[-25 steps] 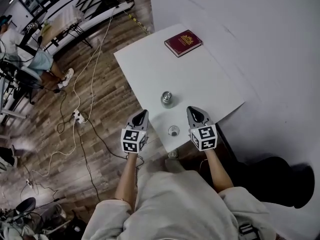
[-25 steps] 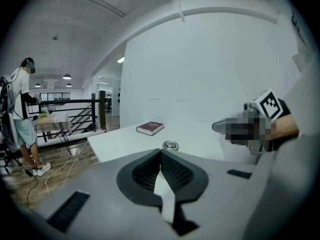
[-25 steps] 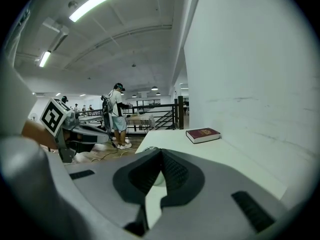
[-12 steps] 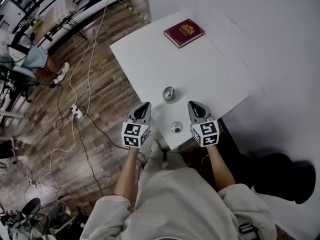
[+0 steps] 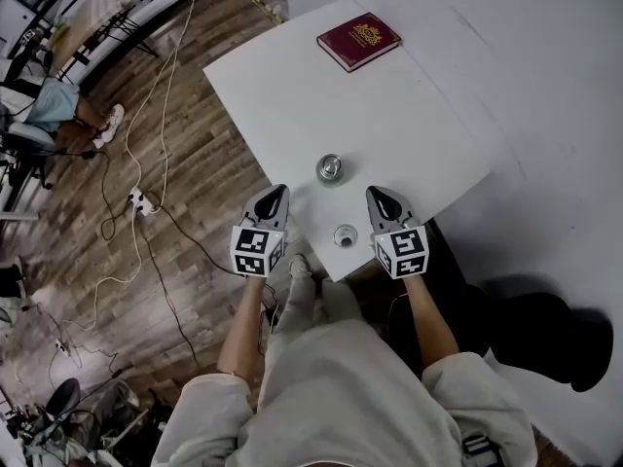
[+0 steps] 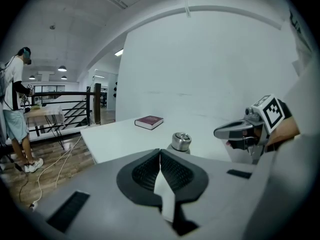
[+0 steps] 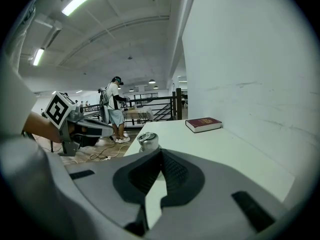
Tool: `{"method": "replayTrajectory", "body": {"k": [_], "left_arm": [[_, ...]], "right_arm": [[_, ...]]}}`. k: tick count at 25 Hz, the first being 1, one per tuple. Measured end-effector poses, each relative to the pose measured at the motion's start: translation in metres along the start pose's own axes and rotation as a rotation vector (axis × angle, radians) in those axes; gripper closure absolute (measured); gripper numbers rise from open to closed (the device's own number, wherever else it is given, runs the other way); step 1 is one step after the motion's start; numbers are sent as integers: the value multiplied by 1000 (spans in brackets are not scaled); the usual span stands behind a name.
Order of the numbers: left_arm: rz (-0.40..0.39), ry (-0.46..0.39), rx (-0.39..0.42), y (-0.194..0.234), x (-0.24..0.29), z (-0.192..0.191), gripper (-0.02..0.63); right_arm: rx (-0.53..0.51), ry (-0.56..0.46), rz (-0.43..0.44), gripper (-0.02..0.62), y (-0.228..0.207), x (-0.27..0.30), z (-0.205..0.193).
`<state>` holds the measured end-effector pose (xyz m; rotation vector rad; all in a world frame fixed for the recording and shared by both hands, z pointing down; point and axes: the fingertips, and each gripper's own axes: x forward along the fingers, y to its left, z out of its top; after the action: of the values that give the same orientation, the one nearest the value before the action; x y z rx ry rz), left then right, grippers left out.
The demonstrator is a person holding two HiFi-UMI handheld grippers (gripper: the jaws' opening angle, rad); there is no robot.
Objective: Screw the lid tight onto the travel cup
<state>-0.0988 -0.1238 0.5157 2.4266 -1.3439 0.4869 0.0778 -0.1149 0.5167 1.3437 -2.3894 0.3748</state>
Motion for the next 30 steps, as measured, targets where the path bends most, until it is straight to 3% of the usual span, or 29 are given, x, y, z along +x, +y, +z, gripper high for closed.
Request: {"method": "replayTrajectory", "body": {"k": [19, 21, 25, 28, 30], "left_arm": [[-46, 3, 2, -4, 28, -49, 597], [-75, -3, 5, -8, 31, -52, 590], [-137, -16, 8, -12, 35, -58, 376], [-183, -34, 26, -16, 36, -60, 305], [-210, -36, 39, -20, 38, -62, 275]], "right_arm": [[15, -6, 81, 589, 10, 12, -42], [18, -16, 118, 509, 14, 14, -43], [8, -12, 175, 286, 25, 21, -45], [-17, -8, 176, 194, 26, 25, -45], [-27, -6, 174, 166, 25, 27, -46]]}}
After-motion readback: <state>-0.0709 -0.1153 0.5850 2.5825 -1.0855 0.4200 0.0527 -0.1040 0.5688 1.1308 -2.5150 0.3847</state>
